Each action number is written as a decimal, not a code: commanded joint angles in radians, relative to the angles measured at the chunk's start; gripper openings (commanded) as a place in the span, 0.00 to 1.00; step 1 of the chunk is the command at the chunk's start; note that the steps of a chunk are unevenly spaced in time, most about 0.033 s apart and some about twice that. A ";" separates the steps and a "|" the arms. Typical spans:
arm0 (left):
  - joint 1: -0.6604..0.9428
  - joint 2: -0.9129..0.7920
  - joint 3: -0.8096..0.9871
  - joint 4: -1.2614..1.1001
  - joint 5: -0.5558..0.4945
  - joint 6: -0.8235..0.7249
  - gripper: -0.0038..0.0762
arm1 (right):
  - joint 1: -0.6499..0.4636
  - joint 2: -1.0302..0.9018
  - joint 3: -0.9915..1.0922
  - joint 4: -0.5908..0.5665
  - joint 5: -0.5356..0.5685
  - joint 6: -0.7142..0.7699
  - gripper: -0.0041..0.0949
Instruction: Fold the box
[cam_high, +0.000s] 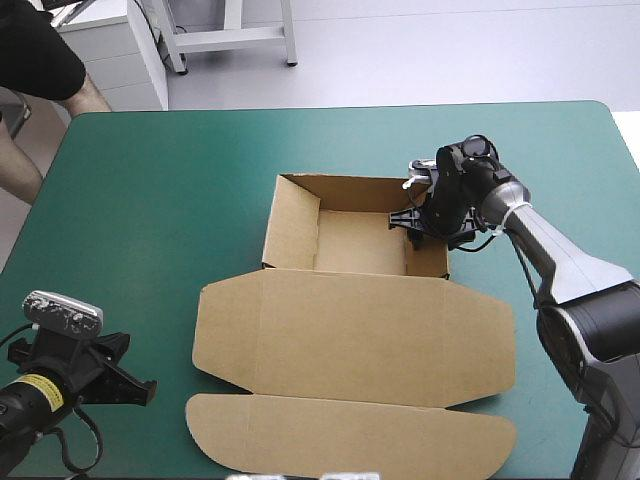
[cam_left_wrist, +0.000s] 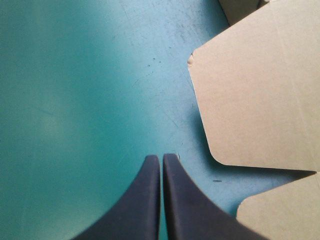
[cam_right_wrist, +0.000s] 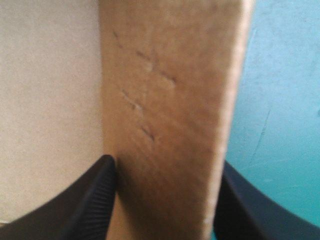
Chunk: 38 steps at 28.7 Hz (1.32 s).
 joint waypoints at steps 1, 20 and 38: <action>-0.006 0.004 -0.025 0.015 -0.049 -0.010 0.05 | -0.003 -0.054 -0.024 -0.004 0.005 -0.002 0.24; -0.006 0.004 -0.025 0.040 -0.021 -0.010 0.05 | -0.448 -0.103 -0.313 -0.194 0.048 -0.189 0.02; -0.006 0.006 -0.025 0.036 -0.020 -0.021 0.05 | -0.802 0.016 -0.313 -0.120 -0.062 -0.299 0.29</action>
